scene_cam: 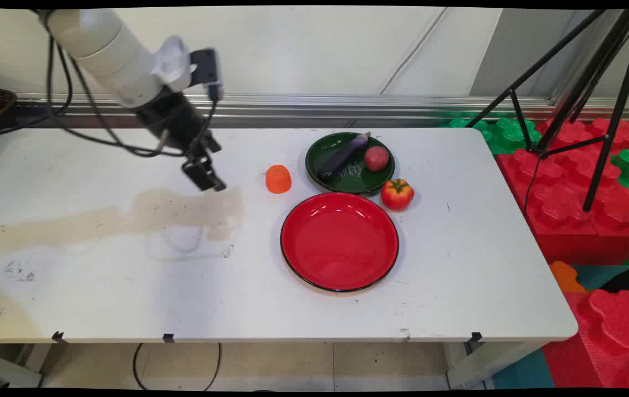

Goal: Pick up the eggplant from the green plate

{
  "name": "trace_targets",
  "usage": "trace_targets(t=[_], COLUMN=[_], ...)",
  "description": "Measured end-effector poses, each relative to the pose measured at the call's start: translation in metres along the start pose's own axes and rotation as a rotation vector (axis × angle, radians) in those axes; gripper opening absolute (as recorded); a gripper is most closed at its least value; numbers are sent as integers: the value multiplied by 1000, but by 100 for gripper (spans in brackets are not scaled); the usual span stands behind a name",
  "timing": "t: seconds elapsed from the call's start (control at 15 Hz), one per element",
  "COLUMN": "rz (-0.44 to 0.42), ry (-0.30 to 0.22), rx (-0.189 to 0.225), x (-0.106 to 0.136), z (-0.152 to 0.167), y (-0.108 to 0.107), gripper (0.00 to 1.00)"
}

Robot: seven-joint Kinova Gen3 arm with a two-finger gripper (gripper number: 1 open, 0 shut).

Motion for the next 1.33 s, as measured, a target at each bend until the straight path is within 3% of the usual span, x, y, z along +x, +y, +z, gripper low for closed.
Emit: trace_targets(t=[0.47,1.33], rz=[-97,-220], ry=[81,100], rx=[56,119], x=[56,139], z=[21,122], y=[-10,-44], gripper=[100,100])
